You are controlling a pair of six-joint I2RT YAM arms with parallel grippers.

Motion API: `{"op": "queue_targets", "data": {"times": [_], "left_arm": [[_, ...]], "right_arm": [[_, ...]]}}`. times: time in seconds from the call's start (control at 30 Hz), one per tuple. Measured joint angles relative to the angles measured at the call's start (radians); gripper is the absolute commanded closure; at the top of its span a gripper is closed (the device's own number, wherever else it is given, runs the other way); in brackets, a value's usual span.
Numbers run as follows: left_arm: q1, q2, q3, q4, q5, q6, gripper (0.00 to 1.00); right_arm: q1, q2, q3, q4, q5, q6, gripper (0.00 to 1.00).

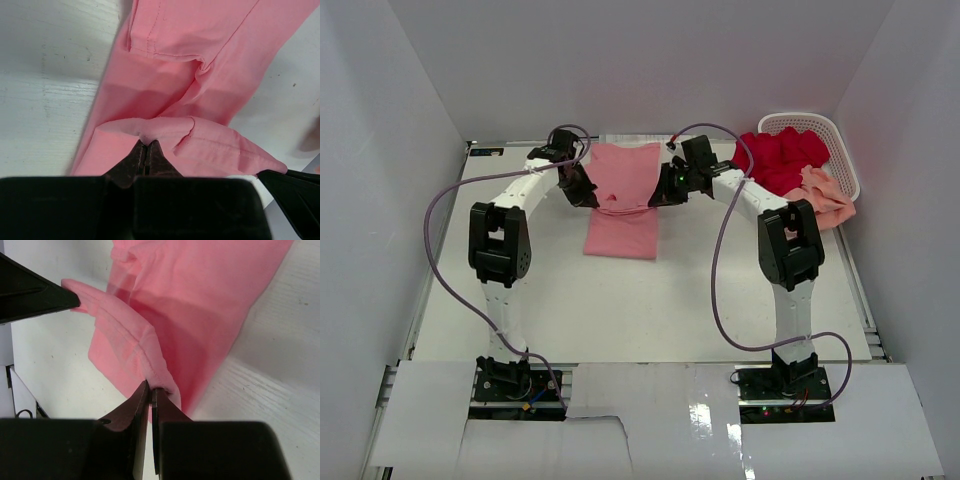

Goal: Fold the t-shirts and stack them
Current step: Fold the folded rectangular tshirt in 1/3 of the way

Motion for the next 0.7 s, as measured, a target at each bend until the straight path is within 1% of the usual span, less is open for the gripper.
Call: {"op": "queue_targets", "data": {"times": [0.2, 0.53, 0.7], "left_arm": [[0.001, 0.004, 0.036, -0.005, -0.021, 0.0, 1.0], [0.013, 0.01, 0.1, -0.005, -0.032, 0.001, 1.0], [0.015, 0.047, 0.122, -0.004, -0.032, 0.0, 1.0]], "right_arm": [[-0.01, 0.031, 0.05, -0.017, -0.016, -0.008, 0.92], [-0.022, 0.106, 0.194, -0.032, -0.044, -0.019, 0.92], [-0.027, 0.147, 0.213, -0.036, -0.055, -0.019, 0.92]]}}
